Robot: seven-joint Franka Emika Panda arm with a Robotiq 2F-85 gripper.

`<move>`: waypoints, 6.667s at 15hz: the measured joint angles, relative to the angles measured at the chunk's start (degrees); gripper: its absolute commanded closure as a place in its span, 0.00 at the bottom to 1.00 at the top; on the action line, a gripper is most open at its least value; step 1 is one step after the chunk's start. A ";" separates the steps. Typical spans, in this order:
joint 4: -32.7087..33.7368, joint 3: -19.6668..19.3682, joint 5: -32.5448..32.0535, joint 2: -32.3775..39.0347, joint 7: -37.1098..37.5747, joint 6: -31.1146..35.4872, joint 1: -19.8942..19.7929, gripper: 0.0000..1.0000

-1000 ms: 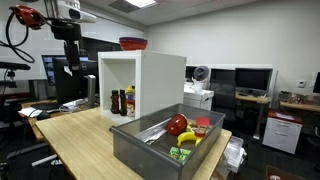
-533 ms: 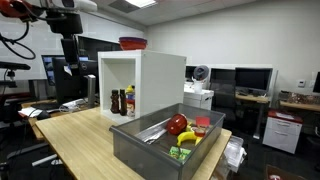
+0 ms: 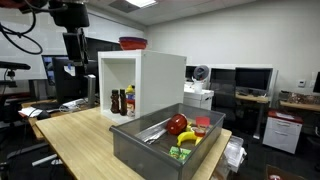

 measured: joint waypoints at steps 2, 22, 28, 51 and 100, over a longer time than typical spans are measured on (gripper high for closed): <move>1.92 -1.05 0.52 2.02 -0.21 -0.26 0.01 0.00; 10.81 -2.21 6.35 11.22 -1.70 -1.74 0.18 0.00; 11.09 -1.73 6.91 12.36 -1.67 -1.74 -1.39 0.00; 29.80 0.33 -13.27 39.22 -1.67 -2.05 -6.11 0.00; 53.65 4.53 -13.93 61.40 -4.62 0.12 -5.79 0.00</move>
